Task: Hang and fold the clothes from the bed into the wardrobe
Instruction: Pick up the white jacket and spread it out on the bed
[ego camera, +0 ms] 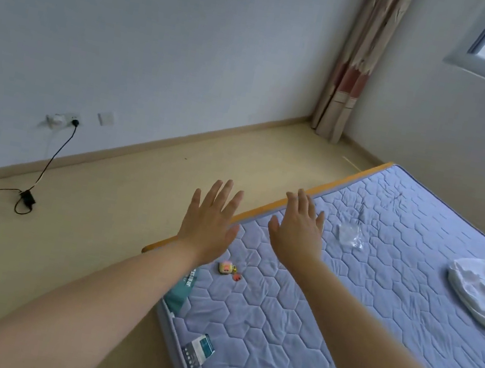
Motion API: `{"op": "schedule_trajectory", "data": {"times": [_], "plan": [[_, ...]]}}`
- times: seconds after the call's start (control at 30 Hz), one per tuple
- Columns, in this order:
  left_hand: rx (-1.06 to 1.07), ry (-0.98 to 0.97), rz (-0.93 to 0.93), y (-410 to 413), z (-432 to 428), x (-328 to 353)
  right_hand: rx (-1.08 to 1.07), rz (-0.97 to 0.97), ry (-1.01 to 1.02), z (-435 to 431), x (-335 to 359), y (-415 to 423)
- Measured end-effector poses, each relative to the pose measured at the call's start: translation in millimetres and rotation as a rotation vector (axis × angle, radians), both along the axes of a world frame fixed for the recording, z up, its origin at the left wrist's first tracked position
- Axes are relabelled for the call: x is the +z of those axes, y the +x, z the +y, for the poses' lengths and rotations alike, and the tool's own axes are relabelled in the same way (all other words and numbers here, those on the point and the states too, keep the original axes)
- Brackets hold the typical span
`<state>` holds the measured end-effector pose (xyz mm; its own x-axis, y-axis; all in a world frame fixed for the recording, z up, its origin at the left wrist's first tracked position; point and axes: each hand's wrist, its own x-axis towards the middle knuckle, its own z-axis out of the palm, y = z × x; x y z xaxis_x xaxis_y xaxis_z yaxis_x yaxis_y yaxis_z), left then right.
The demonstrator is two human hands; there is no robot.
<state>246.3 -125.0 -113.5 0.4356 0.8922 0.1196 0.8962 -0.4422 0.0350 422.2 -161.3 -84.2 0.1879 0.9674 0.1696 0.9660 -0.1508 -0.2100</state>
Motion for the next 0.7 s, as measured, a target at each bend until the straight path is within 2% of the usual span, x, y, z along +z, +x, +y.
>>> {"op": "schedule_trajectory", "data": {"times": [0.13, 0.3, 0.47, 0.7], "plan": [[-0.002, 0.056, -0.165, -44, 67, 4, -0.002, -0.062, 0.094, 68, 7, -46], [-0.072, 0.245, -0.073, -130, 199, 37, -0.095, -0.03, 0.266, 180, 30, -136], [-0.084, 0.344, -0.04, -202, 307, 64, -0.174, 0.03, 0.293, 272, 40, -209], [-0.097, 0.3, -0.127, -202, 414, 69, -0.214, 0.14, 0.313, 379, 41, -243]]}}
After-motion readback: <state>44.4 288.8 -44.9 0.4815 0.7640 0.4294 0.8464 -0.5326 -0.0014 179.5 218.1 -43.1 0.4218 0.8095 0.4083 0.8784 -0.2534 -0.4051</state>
